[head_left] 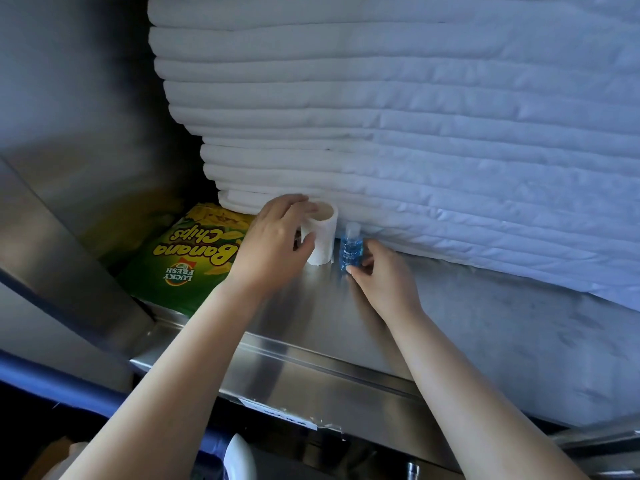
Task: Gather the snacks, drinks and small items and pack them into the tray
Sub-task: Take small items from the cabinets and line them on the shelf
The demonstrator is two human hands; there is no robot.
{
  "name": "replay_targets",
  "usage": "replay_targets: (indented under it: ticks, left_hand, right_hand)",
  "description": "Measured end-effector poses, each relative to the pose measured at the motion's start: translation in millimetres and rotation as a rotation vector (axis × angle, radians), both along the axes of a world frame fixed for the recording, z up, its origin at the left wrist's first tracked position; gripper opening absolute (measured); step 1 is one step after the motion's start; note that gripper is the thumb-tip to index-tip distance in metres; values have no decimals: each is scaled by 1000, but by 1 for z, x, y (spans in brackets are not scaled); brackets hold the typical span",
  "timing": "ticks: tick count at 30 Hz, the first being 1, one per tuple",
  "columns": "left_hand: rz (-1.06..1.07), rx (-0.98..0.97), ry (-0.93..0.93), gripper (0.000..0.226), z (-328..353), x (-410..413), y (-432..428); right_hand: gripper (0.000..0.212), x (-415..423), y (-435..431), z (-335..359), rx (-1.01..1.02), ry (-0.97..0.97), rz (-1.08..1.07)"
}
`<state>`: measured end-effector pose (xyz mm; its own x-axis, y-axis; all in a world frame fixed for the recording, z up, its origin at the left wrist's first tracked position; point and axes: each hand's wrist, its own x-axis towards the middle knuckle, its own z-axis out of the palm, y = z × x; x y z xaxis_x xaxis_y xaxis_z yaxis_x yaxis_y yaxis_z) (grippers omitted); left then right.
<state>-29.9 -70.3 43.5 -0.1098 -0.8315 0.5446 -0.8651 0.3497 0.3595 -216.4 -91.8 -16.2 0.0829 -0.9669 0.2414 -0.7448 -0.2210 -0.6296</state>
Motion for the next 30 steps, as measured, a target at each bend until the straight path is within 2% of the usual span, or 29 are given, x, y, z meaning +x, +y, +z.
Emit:
replay_targets:
  ticks: [3, 13, 18, 22, 24, 27, 30]
  left_hand:
    - [2, 41, -7, 32, -3, 2, 0]
    - [107, -74, -89, 22, -6, -9, -6]
    - [145, -103, -72, 23, -10, -8, -8]
    - [154, -100, -61, 27, -12, -10, -8]
    - [173, -111, -81, 38, -16, -11, -4]
    - [219, -156, -83, 52, -28, -16, 8]
    - [174, -172, -68, 50, -49, -26, 31]
  right_hand:
    - [20, 2, 0, -1, -26, 3, 12]
    - [21, 9, -5, -2, -27, 5, 26]
    - [19, 14, -7, 0, -46, 0, 34]
    - [21, 15, -9, -1, -58, 2, 36]
    - [25, 15, -8, -2, -52, 2, 38]
    - [44, 15, -3, -3, -15, -52, 34]
    - [45, 5, 8, -4, -25, 27, 22]
